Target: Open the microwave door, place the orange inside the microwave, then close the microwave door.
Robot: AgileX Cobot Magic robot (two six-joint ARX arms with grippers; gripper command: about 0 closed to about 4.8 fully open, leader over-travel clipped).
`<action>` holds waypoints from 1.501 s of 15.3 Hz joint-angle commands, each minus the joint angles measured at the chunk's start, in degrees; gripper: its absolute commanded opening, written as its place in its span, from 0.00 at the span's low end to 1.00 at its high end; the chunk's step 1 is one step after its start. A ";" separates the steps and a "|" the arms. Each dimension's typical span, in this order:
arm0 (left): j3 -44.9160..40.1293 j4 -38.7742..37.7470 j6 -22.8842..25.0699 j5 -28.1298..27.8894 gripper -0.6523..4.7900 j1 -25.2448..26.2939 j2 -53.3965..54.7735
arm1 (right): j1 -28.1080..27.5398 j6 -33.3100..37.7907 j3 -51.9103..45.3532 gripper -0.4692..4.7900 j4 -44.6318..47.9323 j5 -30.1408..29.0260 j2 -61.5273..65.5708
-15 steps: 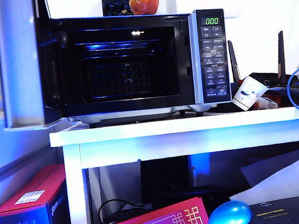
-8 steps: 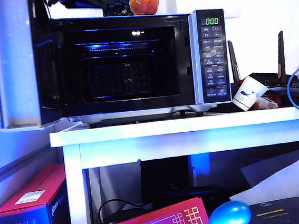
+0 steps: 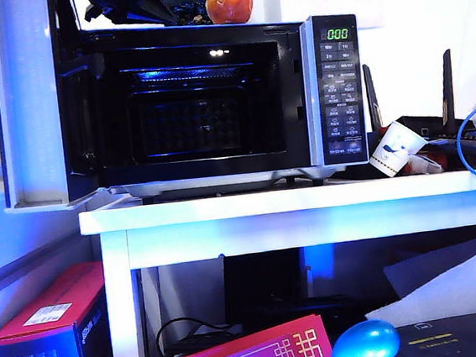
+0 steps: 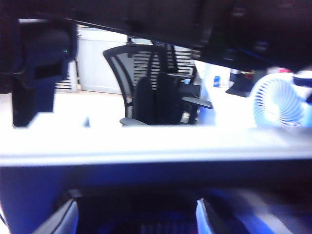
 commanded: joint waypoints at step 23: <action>-0.44 -1.40 0.17 0.70 0.11 0.00 0.70 | -13.00 -12.02 21.33 1.00 3.96 49.77 7.45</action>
